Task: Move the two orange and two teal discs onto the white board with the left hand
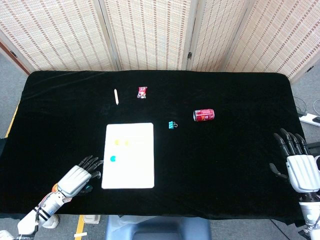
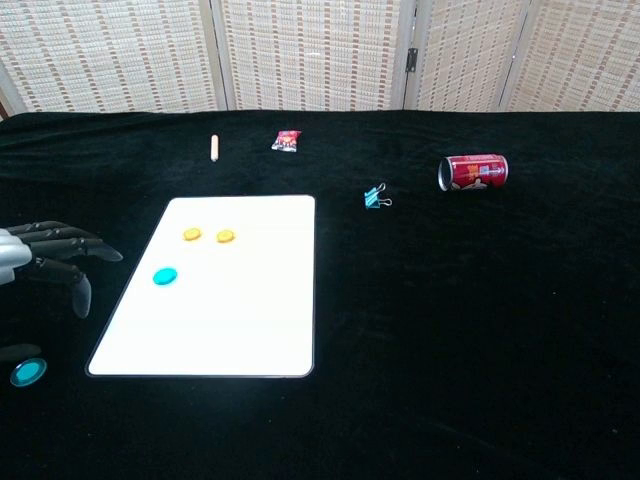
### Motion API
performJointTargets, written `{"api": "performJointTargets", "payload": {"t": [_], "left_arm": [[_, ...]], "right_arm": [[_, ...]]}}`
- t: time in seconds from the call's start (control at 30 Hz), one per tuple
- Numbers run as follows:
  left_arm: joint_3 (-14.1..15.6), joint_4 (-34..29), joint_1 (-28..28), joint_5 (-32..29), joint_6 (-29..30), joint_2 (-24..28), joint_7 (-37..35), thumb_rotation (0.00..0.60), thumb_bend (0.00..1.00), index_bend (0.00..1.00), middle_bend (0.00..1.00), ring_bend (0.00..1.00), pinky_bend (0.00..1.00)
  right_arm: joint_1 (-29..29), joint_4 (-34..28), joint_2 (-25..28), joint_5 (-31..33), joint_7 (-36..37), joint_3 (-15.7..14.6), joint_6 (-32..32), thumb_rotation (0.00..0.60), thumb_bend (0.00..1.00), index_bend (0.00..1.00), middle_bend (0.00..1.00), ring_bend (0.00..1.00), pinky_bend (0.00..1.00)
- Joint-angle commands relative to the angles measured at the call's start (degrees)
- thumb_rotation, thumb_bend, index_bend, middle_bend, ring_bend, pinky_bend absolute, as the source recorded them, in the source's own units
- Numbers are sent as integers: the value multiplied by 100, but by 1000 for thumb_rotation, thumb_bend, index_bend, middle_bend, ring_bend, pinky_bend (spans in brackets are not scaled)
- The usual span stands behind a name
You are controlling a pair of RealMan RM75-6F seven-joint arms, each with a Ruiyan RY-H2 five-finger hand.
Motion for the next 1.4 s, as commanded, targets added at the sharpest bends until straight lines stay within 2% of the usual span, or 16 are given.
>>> {"api": "performJointTargets", "payload": {"t": [0.03, 0.4, 1.0, 1.4], "left_arm": [[46, 74, 81, 3, 26, -19, 31, 600, 361, 432, 118, 0, 0], [173, 415, 387, -56, 50, -246, -70, 600, 361, 437, 117, 0, 0], [69, 625, 432, -140, -110, -402, -101, 600, 362, 439, 118, 0, 0], [21, 789, 431, -152, -166, -496, -246, 600, 378, 506, 117, 0, 0]], "right_arm": [[1, -5, -9, -10, -10, -10, -2, 600, 338, 0, 27, 16, 28], [17, -29, -28, -49, -50, -12, 10, 600, 339, 0, 28, 16, 28], [-27, -5, -29, -75, -12, -31, 93, 600, 338, 0, 27, 4, 12], [-44, 5, -31, -76, 12, -27, 125, 600, 339, 0, 27, 0, 12]]}}
